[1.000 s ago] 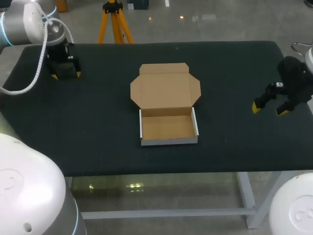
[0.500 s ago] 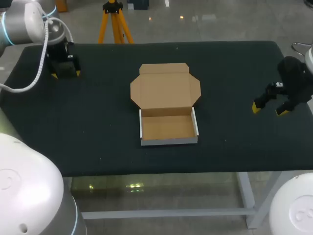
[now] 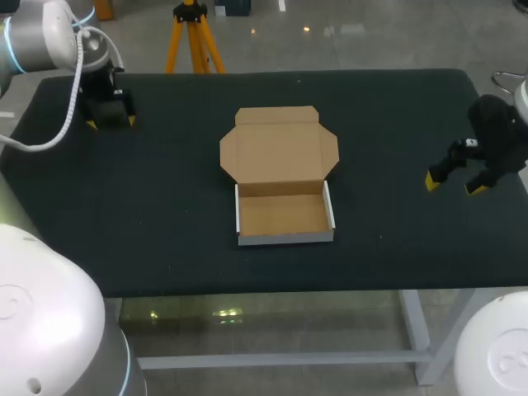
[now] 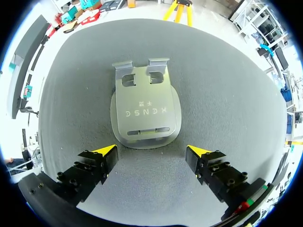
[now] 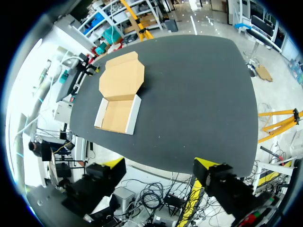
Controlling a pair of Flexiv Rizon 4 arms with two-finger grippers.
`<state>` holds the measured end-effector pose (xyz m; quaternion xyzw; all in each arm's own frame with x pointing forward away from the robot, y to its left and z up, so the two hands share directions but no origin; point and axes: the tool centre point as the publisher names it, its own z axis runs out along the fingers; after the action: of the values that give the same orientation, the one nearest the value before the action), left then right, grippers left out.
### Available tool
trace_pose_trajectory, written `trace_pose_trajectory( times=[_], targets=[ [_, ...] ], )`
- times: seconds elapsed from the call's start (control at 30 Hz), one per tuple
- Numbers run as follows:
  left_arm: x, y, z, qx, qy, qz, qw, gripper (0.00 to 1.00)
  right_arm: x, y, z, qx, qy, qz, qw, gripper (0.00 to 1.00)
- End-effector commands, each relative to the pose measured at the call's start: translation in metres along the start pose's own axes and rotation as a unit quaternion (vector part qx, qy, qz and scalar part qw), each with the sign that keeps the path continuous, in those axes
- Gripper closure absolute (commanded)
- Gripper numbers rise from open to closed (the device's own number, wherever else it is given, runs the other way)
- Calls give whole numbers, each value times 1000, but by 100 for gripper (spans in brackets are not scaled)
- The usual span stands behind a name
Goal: Assemble the packaging by folding the flat box into shape, placing the metal phone stand inside, and closing the box properly
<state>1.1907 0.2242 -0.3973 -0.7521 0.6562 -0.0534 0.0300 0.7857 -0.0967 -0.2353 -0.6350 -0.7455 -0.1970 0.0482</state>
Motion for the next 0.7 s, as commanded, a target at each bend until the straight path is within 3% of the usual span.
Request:
trace_pose_trajectory(
  times=[0.03, 0.7],
  targets=[
    [0, -9, 3, -8, -2, 0, 1000, 0, 0, -1, -2, 2, 0, 0, 1000, 0],
    [0, -25, 5, -6, -3, -4, 1000, 0, 0, -1, -2, 2, 0, 0, 1000, 0]
  ],
)
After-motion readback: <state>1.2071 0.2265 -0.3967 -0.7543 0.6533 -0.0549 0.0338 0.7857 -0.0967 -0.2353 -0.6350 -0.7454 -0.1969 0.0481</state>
